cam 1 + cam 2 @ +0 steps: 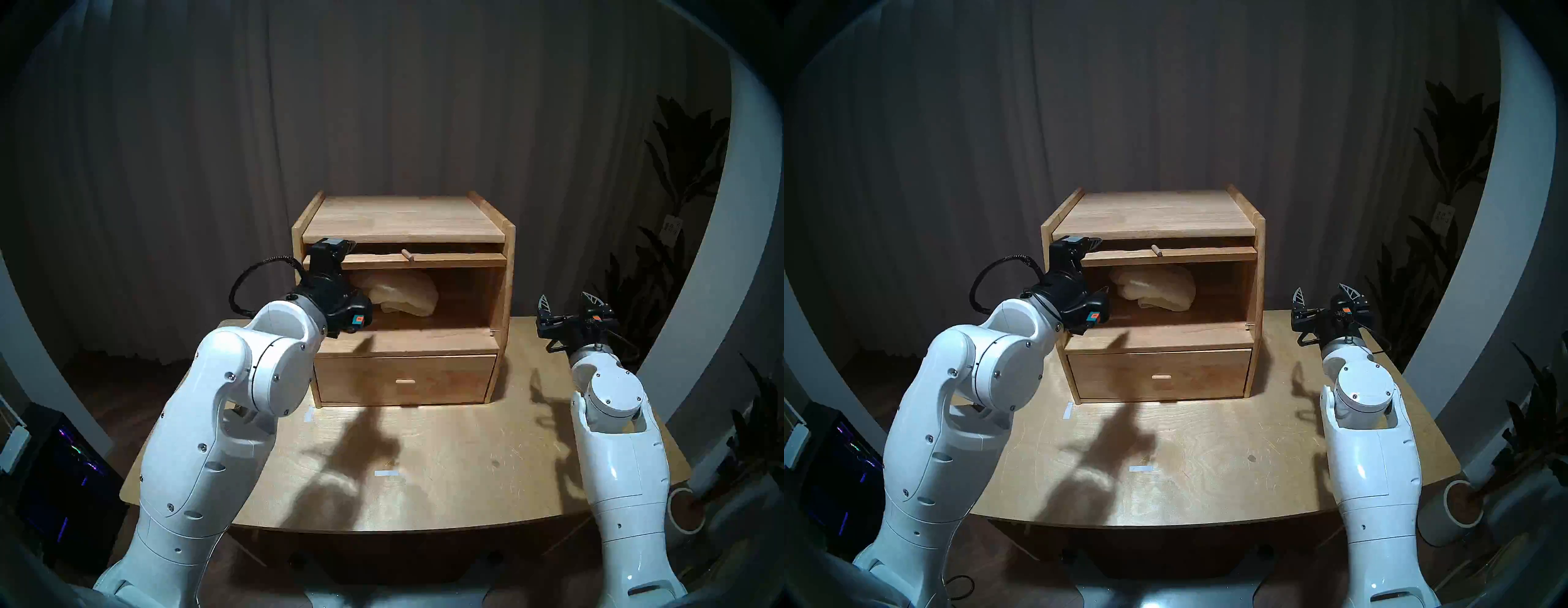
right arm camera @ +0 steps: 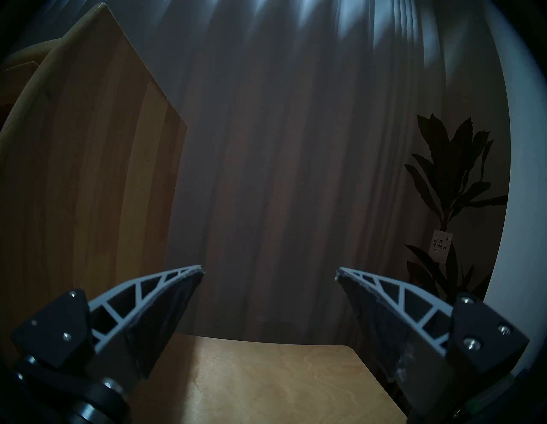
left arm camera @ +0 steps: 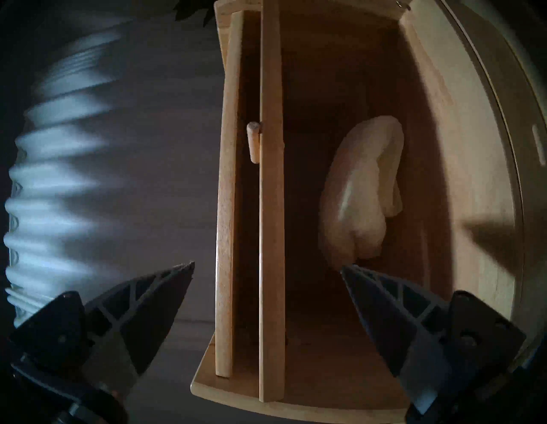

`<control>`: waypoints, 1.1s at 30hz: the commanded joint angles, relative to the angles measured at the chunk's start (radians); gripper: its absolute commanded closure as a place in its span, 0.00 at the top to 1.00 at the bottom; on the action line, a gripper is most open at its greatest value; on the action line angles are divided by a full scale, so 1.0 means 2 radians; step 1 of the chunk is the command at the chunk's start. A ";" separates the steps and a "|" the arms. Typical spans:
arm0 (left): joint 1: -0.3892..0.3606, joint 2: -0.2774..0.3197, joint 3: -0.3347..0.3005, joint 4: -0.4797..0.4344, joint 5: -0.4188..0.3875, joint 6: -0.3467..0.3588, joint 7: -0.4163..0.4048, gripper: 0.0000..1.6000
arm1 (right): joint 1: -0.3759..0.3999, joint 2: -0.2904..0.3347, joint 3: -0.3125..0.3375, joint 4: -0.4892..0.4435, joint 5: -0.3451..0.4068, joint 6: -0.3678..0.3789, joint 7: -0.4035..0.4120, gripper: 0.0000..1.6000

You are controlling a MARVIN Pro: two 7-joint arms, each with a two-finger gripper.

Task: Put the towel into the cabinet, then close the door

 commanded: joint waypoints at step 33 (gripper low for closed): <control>-0.129 -0.045 -0.014 0.152 0.012 -0.027 0.043 1.00 | 0.002 0.006 -0.005 -0.012 0.006 0.000 -0.005 1.00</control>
